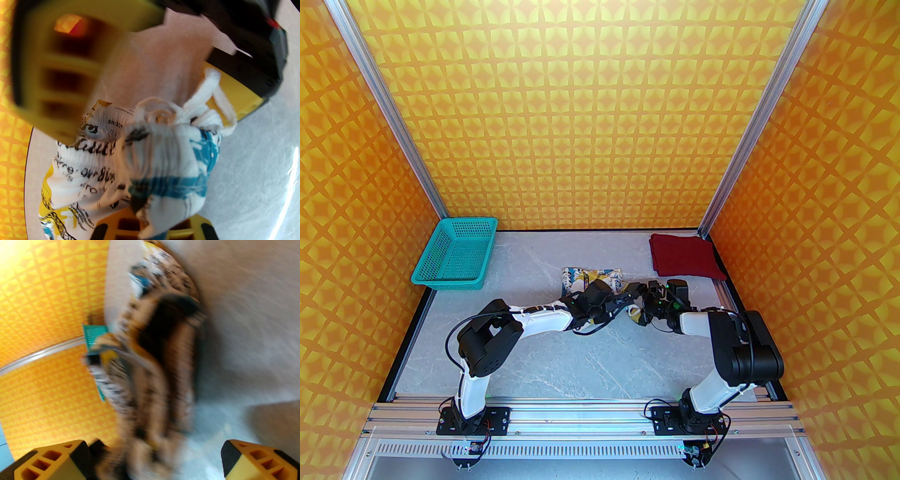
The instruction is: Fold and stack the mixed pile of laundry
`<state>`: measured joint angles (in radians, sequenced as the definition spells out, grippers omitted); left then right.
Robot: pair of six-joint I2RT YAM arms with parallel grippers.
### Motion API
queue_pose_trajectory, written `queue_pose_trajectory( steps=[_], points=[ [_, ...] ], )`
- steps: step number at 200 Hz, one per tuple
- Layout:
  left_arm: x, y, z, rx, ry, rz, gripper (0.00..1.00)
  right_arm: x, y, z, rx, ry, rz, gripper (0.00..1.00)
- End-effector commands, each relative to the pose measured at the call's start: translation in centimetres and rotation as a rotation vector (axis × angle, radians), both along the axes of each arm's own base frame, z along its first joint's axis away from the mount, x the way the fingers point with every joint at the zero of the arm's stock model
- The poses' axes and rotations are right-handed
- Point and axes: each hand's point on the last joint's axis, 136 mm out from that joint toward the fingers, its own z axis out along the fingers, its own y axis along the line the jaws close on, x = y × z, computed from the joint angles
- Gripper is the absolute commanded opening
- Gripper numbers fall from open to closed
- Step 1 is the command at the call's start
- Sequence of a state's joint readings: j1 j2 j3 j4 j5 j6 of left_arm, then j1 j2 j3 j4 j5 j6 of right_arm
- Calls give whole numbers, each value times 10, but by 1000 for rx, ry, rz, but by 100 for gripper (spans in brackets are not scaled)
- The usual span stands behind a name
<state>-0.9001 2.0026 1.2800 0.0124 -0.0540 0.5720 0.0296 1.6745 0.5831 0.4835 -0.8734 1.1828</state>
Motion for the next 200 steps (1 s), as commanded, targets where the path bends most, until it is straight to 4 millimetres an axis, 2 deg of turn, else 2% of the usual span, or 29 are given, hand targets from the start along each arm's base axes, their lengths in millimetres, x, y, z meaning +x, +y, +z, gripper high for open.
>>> queue_pose_trajectory(
  steps=[1, 45, 69, 90, 95, 101, 109, 116, 123, 131, 149, 175, 200],
  points=[
    [-3, -3, 17, -52, -4, -1, 0, 6, 11, 10, 50, -24, 8, 98],
    [-6, -5, 31, -89, -17, -11, 0, 10, 48, -8, -5, 6, 101, 98],
    [-10, -4, 34, -94, -18, -21, 0, 16, 62, -18, -46, 11, 152, 91],
    [-15, -4, 31, -100, -8, -30, 0, 28, 68, -26, -58, -7, 174, 77],
    [-16, -4, 31, -104, -5, -33, 3, 31, 69, -27, -48, -17, 175, 72],
    [-17, -3, 30, -102, 1, -30, 8, 34, 70, -29, -40, -25, 178, 63],
    [-19, -2, 30, -105, 8, -26, 16, 37, 71, -32, -42, -29, 185, 45],
    [-21, 0, 30, -110, 17, -18, 32, 39, 72, -35, -58, -36, 192, 34],
    [-23, 3, 32, -118, 29, -6, 48, 40, 70, -39, -93, -41, 201, 25],
    [-26, 8, 33, -130, 46, 12, 58, 40, 65, -44, -154, -43, 215, 15],
    [-34, 22, 42, -171, 108, 80, 70, 42, 54, -46, -293, -64, 242, 0],
    [-47, 42, 79, -308, 211, 209, 73, 56, 33, -27, -464, -137, 263, 0],
    [-40, 84, 107, -456, 277, 372, 78, 73, -9, -10, -757, -156, 294, 0]
  ],
)
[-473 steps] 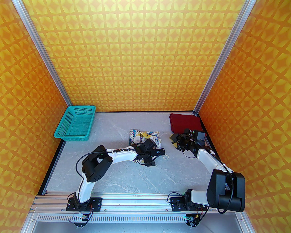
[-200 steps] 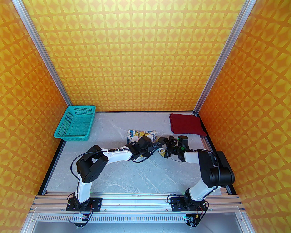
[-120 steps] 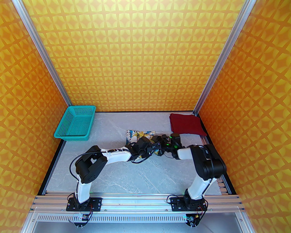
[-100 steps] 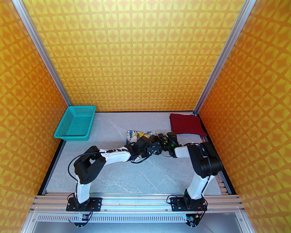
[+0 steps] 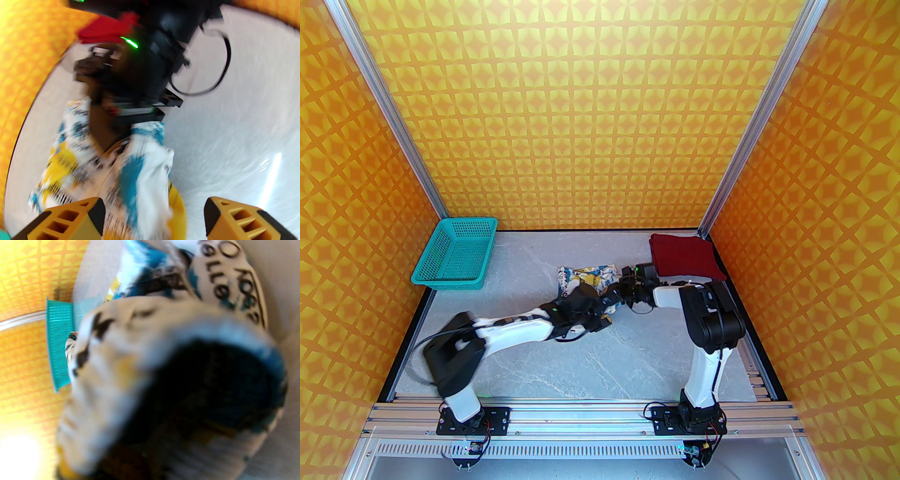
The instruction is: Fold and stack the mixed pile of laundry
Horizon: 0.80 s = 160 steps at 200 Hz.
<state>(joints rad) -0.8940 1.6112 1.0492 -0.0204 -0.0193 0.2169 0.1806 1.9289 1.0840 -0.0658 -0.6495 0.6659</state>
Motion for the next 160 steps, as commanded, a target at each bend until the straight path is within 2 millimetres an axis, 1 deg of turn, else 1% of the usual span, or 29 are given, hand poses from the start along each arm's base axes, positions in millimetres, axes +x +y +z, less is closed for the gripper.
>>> queue_pose_trajectory(
  steps=[1, 15, 25, 30, 39, 43, 45, 48, 66, 77, 86, 93, 107, 129, 133, 138, 139, 141, 144, 148, 154, 160],
  points=[
    [3, 38, 21, -160, 139, 177, 78, 12, -51, 22, -346, -88, 47, 0],
    [12, 66, 22, -216, 179, 265, 78, 23, -74, 35, -493, -129, 76, 0],
    [18, 82, 19, -244, 195, 313, 78, 35, -92, 51, -601, -165, 85, 0],
    [21, 90, 17, -256, 203, 336, 77, 41, -105, 59, -671, -180, 80, 0],
    [25, 102, 13, -278, 218, 373, 77, 49, -122, 73, -743, -198, 67, 0],
    [24, 104, 11, -289, 230, 378, 77, 53, -130, 77, -765, -207, 65, 0],
    [30, 111, 11, -295, 228, 400, 77, 55, -133, 80, -774, -209, 63, 0],
    [32, 116, 9, -301, 234, 414, 77, 57, -139, 84, -786, -212, 59, 0],
    [35, 129, 1, -308, 246, 442, 76, 72, -173, 107, -822, -225, 15, 0],
    [37, 133, -5, -302, 253, 454, 76, 82, -190, 115, -846, -247, 13, 0],
    [38, 136, -9, -306, 263, 459, 77, 89, -208, 116, -894, -249, 10, 0],
    [39, 137, -12, -309, 272, 463, 76, 93, -217, 118, -915, -252, 11, 0],
    [39, 138, -18, -311, 288, 467, 76, 101, -246, 115, -943, -239, -12, 0],
    [40, 142, -27, -313, 308, 474, 76, 112, -289, 105, -968, -215, -60, 0],
    [40, 142, -28, -313, 311, 475, 76, 113, -298, 100, -980, -203, -70, 7],
    [41, 143, -30, -312, 317, 481, 76, 115, -307, 96, -1000, -188, -79, 28],
    [41, 143, -30, -313, 318, 481, 76, 115, -309, 95, -1006, -185, -81, 30],
    [41, 143, -30, -313, 320, 481, 76, 116, -313, 93, -1018, -178, -86, 40],
    [41, 143, -31, -311, 322, 481, 76, 117, -319, 91, -1039, -170, -95, 48],
    [42, 143, -31, -312, 325, 481, 76, 118, -326, 88, -1064, -160, -105, 52],
    [42, 143, -31, -314, 326, 480, 76, 119, -335, 83, -1096, -139, -112, 54],
    [43, 143, -31, -317, 328, 479, 76, 121, -346, 81, -1138, -120, -130, 55]
  ],
)
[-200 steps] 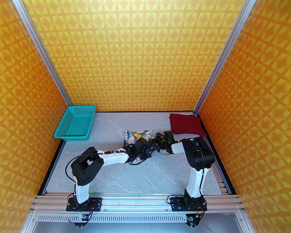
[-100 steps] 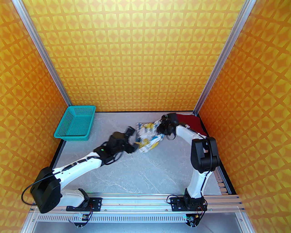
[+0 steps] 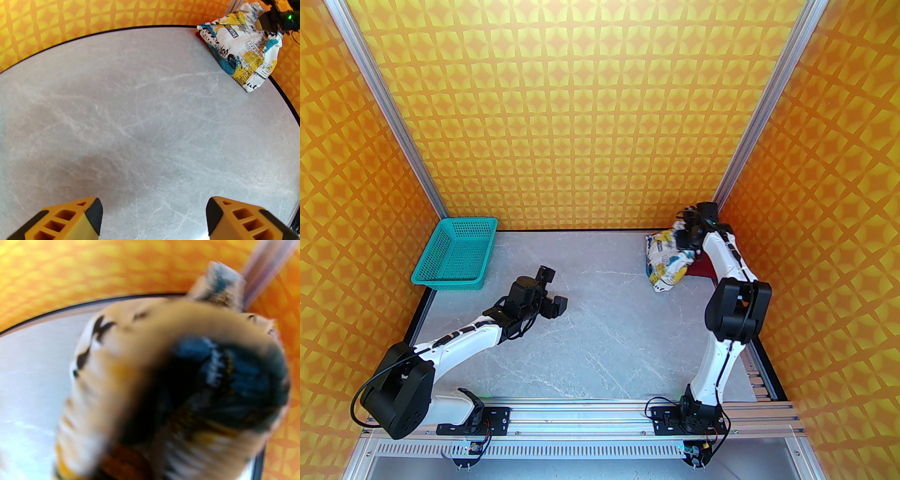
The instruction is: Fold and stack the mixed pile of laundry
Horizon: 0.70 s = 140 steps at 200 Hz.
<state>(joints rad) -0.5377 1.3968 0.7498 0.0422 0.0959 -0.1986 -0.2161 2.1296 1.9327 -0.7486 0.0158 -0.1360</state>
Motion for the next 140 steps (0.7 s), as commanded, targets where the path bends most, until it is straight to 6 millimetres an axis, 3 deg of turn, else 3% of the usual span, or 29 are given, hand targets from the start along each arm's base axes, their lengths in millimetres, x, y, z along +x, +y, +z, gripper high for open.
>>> queue_pose_trajectory(
  steps=[1, 22, 38, 66, 88, 112, 117, 140],
  points=[
    [1, -2, -3, -38, 20, -8, 76, 2, -43, -18, -167, 72, -69, 56],
    [3, -2, -4, -43, 33, -3, 76, 0, -67, -3, -284, 71, -166, 67],
    [3, 0, -4, -48, 37, 5, 77, -7, -67, 22, -283, 0, -204, 74],
    [7, 14, 2, -68, 38, 52, 78, -44, -41, 72, -237, -191, -255, 81],
    [14, 41, 9, -49, 25, 142, 79, -86, -1, 87, -119, -336, -238, 83],
    [22, 98, 21, 13, -28, 338, 76, -133, 56, 72, 8, -508, -94, 86],
    [22, 113, 24, 26, -45, 389, 75, -143, 66, 61, 40, -530, -58, 86],
    [18, 166, 33, 41, -118, 526, 75, -165, 84, 33, 47, -681, 37, 87]
  ],
)
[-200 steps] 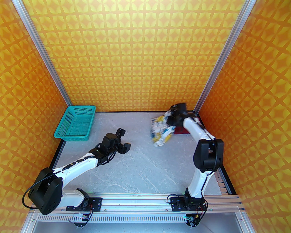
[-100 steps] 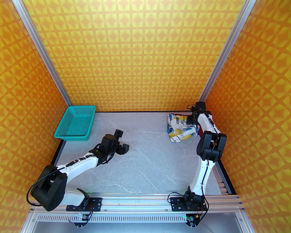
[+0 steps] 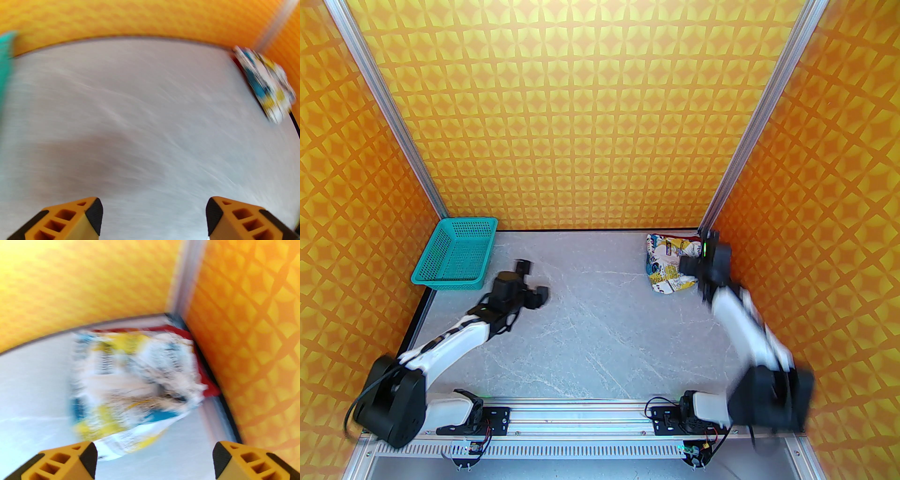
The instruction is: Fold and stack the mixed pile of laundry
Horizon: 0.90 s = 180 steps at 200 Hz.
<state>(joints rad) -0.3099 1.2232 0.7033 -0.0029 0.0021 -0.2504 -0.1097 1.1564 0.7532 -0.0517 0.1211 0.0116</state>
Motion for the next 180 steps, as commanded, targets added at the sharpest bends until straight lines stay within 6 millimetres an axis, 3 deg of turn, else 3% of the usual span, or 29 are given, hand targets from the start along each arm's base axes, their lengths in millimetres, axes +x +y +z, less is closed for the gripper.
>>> queue_pose_trajectory(
  steps=[1, 16, 29, 52, 60, 72, 91, 105, 121, 128, 150, 166, 180],
  points=[
    [-7, 63, -2, 70, -31, 197, 75, -1, 24, -25, 43, -195, 127, 87],
    [-14, 94, 4, 113, -83, 266, 76, 2, 26, -31, 42, -281, 137, 88],
    [-18, 119, -4, 142, -66, 324, 77, 12, 24, -34, 60, -217, 127, 88],
    [-17, 144, -18, 190, -56, 370, 77, 29, 23, -34, 50, -199, 139, 90],
    [-14, 147, -21, 205, -84, 369, 78, 32, 19, -34, 45, -192, 117, 91],
    [-6, 150, -40, 236, -66, 354, 78, 36, 16, -38, 46, -157, 103, 92],
    [9, 145, -57, 257, -78, 301, 78, 32, 22, -48, 52, -69, 133, 94],
    [20, 138, -57, 240, -89, 256, 77, 18, 18, -56, 56, -70, 99, 96],
    [28, 136, -54, 234, -129, 242, 77, 5, 20, -78, 42, -109, 105, 97],
    [30, 134, -51, 232, -151, 232, 77, 4, 19, -71, 25, -182, 101, 98],
    [34, 133, -40, 229, -258, 220, 78, -2, 12, -72, 31, -160, 51, 99],
    [32, 140, -57, 198, -275, 245, 79, -4, 15, -70, 33, -165, 69, 99],
    [31, 138, -59, 181, -297, 223, 80, -10, 25, -67, 25, -197, 125, 98]
  ],
)
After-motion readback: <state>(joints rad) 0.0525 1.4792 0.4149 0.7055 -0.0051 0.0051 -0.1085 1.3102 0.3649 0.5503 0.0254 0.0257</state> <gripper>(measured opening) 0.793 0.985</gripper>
